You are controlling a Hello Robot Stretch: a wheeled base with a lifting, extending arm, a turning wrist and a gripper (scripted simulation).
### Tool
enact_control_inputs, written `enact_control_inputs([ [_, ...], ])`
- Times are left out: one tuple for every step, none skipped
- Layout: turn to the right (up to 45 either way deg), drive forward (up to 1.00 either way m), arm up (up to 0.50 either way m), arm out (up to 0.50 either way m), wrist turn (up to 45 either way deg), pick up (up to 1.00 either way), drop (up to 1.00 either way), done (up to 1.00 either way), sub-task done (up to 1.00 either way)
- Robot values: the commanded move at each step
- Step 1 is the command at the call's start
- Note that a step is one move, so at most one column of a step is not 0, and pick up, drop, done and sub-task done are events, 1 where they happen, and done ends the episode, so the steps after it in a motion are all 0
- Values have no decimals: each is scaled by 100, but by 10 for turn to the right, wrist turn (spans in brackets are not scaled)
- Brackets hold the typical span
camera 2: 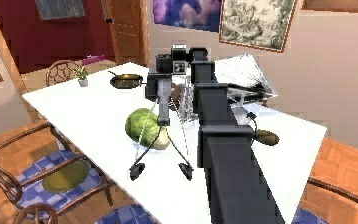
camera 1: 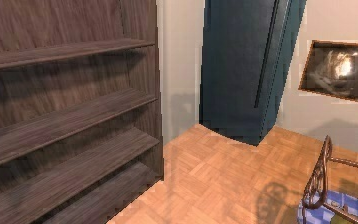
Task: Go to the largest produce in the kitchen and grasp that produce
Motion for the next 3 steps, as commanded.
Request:
enact_control_inputs([
  [0,0,0,0,450,0,0,0,0],
  [0,0,0,0,450,0,0,0,0],
  [0,0,0,0,450,0,0,0,0],
])
